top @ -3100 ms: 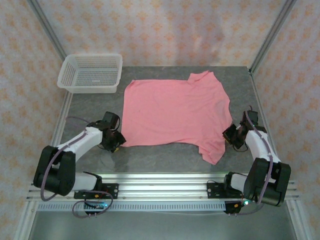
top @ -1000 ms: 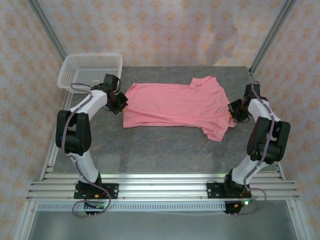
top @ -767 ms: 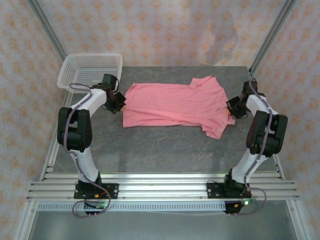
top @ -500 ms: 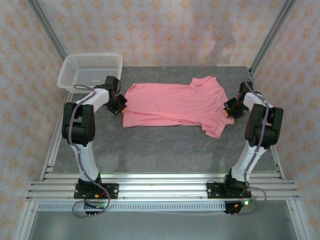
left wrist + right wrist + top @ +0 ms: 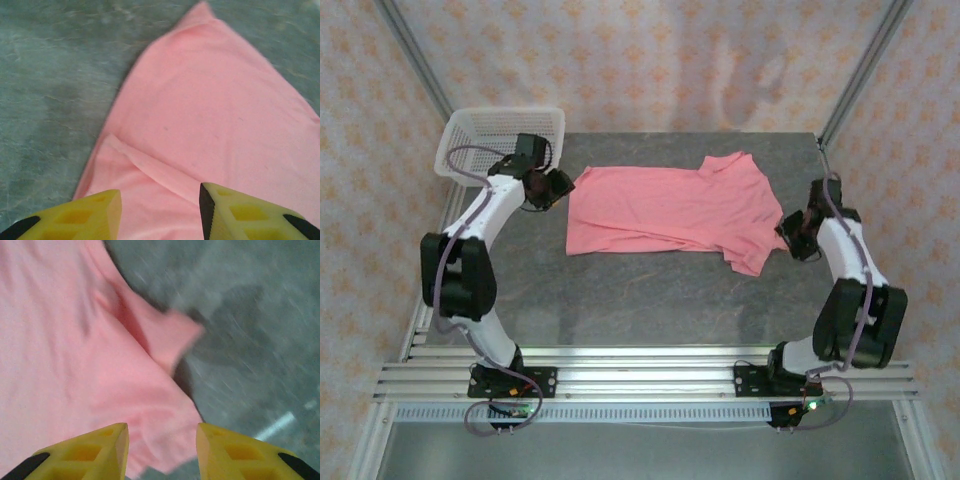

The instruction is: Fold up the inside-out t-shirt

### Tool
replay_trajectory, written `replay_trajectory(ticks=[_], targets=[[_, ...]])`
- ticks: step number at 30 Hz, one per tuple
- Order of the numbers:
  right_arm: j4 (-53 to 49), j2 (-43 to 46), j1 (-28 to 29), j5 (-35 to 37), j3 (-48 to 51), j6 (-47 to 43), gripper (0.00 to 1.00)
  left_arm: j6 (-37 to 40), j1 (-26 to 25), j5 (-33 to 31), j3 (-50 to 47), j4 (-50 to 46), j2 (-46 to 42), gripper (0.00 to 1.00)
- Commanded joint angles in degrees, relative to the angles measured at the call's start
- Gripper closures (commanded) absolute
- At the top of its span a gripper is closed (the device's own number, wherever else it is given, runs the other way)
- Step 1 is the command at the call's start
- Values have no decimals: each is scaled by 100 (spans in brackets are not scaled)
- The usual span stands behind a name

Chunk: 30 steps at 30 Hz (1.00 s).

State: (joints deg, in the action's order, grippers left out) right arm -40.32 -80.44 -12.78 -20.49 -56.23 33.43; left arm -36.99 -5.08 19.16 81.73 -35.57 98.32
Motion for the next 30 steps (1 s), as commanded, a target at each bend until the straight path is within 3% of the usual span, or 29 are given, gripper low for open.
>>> replay_trajectory(ticks=[1, 8, 13, 16, 21, 27, 30], targets=[[124, -39, 163, -371, 610, -213, 60, 476, -522, 29, -455, -230, -497, 55], [542, -734, 442, -670, 664, -515, 58, 479, -1214, 506, -980, 336, -986, 54], [858, -1228, 451, -735, 518, -568, 57, 465, -1338, 516, -1138, 324, -1124, 54], [791, -1486, 451, -793, 401, -688, 64, 465, -1338, 432, -1261, 281, -1226, 54], [642, -1367, 451, -1005, 268, -646, 99, 443, -1337, 362, -1403, 210, -1335, 54], [553, -852, 583, -1440, -351, 46, 100, 443, -1337, 290, -1568, 231, -1520, 54], [687, -1149, 727, -1424, -1086, 568, 100, 497, -1338, 298, -1592, 210, -1570, 54]])
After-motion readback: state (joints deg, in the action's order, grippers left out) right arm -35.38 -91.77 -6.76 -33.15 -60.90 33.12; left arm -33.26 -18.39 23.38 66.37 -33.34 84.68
